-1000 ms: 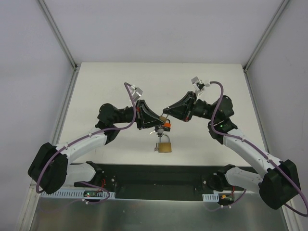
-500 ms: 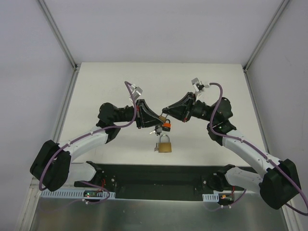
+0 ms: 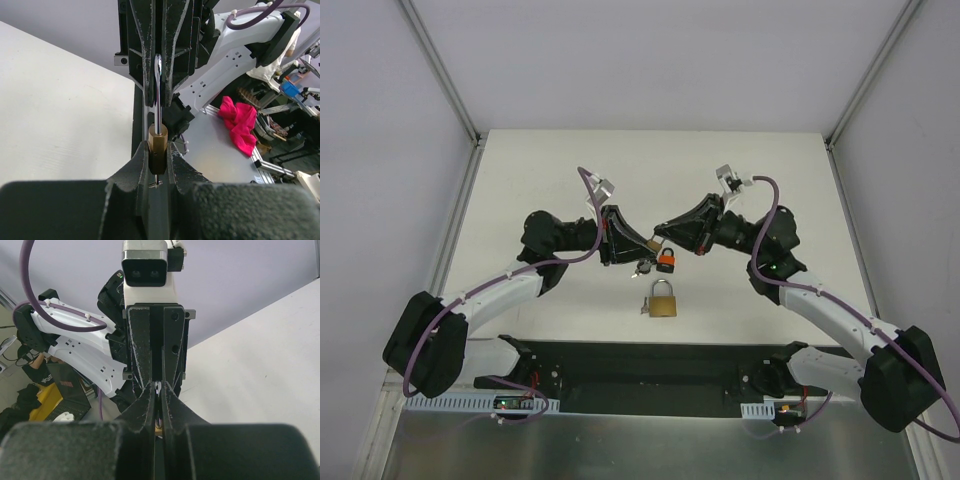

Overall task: Lock with the key
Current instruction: Lock the lock.

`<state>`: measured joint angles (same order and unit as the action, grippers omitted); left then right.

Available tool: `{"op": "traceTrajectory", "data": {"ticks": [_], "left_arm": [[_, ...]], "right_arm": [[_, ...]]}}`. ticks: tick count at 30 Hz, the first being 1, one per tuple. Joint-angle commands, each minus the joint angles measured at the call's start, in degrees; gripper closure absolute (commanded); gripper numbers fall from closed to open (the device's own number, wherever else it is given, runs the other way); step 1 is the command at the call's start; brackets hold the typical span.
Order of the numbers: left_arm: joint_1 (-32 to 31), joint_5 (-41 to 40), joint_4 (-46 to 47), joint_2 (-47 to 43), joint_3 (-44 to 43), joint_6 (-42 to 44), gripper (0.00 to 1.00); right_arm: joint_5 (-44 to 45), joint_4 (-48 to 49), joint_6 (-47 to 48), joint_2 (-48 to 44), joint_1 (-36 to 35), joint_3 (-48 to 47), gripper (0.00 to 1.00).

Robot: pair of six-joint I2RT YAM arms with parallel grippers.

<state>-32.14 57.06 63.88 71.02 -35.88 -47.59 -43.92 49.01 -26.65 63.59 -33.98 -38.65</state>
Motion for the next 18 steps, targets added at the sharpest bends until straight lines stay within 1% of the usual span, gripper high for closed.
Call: {"op": "traceTrajectory", "data": {"ticks": [1,8,13,18], "left_arm": [[0.85,-6.08,18.04,-2.29,-7.98,-0.57,1.00],[1.20,-5.55,19.87,-1.15,-11.40,-1.53,1.00],[1.29,-4.59,21.38,0.17,-12.29,-3.12,1.00],[1.29,-4.24,17.35,-1.41,-9.92,-0.84,1.00]], "right_arm": [[-6.00,-9.20,2.74,2.15,-3.20,3.67,1.00],[-5.65,-9.55,3.71,3.20,-5.13,4.46,1.00],[-4.77,-8.50,3.28,3.38,-5.31,3.68,1.00],[-2.58,-10.60,2.84,2.59,-4.00,-1.24,1.00]]}}
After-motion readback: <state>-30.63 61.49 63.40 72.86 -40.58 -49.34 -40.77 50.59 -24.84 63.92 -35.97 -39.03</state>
